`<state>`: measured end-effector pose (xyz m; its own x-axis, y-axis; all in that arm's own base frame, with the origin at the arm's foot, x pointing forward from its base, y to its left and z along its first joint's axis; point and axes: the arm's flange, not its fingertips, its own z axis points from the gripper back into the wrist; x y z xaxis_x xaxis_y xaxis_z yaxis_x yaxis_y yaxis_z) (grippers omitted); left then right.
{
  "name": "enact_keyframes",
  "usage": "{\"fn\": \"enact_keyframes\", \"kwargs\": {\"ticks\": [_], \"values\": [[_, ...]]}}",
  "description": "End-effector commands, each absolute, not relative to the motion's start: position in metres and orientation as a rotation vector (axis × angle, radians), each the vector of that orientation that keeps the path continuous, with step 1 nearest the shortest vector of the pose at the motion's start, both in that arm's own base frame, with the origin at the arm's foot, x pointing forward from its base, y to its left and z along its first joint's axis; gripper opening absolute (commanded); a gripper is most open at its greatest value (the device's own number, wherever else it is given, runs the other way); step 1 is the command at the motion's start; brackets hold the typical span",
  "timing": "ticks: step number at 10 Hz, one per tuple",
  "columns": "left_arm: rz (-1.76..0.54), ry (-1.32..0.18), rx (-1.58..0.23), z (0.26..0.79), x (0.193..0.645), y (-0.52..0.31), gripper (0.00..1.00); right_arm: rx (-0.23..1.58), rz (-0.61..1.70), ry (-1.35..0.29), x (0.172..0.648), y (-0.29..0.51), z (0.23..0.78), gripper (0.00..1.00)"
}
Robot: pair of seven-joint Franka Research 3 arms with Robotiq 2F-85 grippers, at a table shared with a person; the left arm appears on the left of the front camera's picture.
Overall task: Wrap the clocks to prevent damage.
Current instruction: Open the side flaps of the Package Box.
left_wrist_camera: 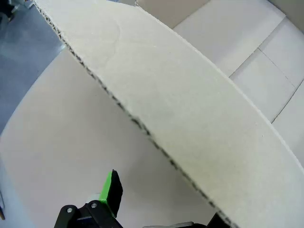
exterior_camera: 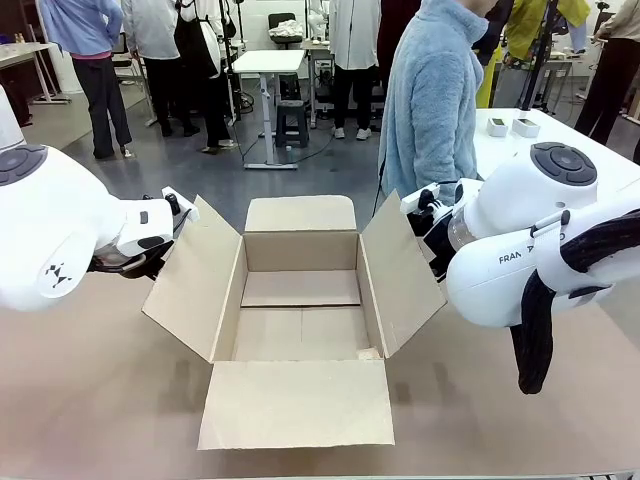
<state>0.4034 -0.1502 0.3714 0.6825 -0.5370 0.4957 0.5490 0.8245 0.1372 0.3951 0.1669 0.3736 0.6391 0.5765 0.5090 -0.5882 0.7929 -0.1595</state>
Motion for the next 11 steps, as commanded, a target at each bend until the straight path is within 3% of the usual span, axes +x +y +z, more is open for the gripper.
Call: {"fn": "enact_keyframes", "kwargs": {"ticks": [1,9,11], "values": [[-0.609,-0.549,-0.023,0.371,0.403,-0.15,1.0,0.022,0.664,-0.573,0.395,0.167,0.374,1.0],[-0.609,-0.548,-0.023,0.371,0.403,-0.15,1.0,0.022,0.664,-0.573,0.395,0.167,0.374,1.0],[-0.627,-0.482,0.033,0.423,0.419,-0.113,1.0,-0.056,0.604,-0.56,0.381,0.148,0.424,1.0]]}}
